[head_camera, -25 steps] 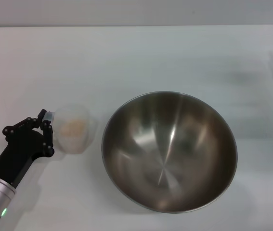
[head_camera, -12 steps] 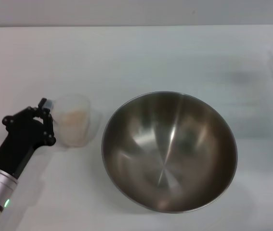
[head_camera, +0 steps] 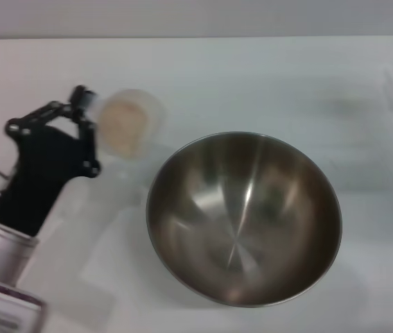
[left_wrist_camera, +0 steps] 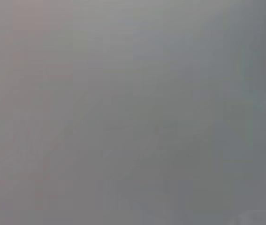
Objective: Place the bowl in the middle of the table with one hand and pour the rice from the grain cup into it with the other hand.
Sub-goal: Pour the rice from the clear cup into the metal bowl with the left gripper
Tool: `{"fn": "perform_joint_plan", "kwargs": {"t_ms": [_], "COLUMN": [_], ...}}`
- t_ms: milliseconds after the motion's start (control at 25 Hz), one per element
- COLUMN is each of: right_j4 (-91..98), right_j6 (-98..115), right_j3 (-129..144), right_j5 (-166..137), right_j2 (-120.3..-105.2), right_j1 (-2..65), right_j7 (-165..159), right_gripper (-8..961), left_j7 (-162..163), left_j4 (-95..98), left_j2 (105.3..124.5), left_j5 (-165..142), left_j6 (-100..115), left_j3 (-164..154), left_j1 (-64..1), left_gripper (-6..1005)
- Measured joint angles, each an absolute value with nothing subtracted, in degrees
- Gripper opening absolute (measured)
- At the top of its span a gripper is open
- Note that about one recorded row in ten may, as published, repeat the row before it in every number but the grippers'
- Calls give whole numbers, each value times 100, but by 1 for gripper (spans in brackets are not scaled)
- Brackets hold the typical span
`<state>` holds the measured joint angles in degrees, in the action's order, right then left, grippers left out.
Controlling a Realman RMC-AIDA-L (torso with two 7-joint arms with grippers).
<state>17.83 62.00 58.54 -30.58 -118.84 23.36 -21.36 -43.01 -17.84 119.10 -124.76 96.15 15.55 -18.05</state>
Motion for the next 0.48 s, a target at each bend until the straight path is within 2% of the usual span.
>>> {"fn": "perform_joint_plan", "kwargs": {"t_ms": [480], "right_j4": [1749], "right_j6": [6073], "right_j3": [5649], "right_j5": [-3052], "right_j2": [-11894], "right_j1": [2517], "right_j7": [-2098], "right_gripper": [478], "left_j7": [-7547], "left_j4": [-1730], "left_j2": [11917], "left_j5": [-13572], "left_j6": [9400], "left_j3": [1551], "left_j1": [-2266], "left_gripper": [51]}}
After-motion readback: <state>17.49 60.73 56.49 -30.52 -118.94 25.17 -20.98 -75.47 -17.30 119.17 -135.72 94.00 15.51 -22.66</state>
